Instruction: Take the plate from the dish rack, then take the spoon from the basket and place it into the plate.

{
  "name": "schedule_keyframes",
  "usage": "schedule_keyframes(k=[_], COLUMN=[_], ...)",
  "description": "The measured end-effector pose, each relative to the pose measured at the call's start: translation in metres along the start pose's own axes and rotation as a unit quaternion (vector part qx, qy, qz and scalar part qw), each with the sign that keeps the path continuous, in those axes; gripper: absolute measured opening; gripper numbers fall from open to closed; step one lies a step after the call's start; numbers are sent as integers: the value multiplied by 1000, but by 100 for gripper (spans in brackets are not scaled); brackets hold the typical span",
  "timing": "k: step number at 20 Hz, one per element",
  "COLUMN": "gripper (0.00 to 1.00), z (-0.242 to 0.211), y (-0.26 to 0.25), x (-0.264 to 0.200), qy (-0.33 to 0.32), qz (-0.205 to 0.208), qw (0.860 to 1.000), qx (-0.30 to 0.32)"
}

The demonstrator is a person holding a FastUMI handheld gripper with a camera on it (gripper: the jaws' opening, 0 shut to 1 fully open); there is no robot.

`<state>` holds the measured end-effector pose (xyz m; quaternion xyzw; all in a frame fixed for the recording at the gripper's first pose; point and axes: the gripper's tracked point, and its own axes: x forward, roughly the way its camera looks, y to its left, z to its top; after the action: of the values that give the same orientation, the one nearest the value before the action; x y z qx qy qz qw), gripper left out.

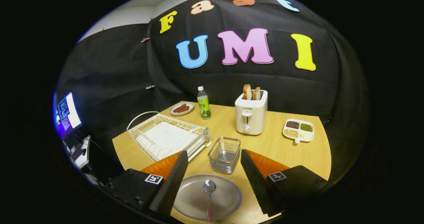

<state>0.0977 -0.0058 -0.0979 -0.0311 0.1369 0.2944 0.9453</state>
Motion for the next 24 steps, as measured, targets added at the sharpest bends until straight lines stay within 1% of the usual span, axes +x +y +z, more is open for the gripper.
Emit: schedule_keyframes(k=[6,8,11,14,17,21,24], gripper=[99,98,98,98,98,98,98], z=[75,99,133,145,150,143,142], y=[-14,-18,-22,-23,-14,-1,14], x=[-30,-43,-67,-95,-114,-122,-120], qy=[-65,-84,-123,-140,-161,-164,-164], qz=[-58,-85,-137,-199,-238,-270,-276], qw=[996,993,982,969,956,947,945], qx=[18,24,31,42,58,53,67])
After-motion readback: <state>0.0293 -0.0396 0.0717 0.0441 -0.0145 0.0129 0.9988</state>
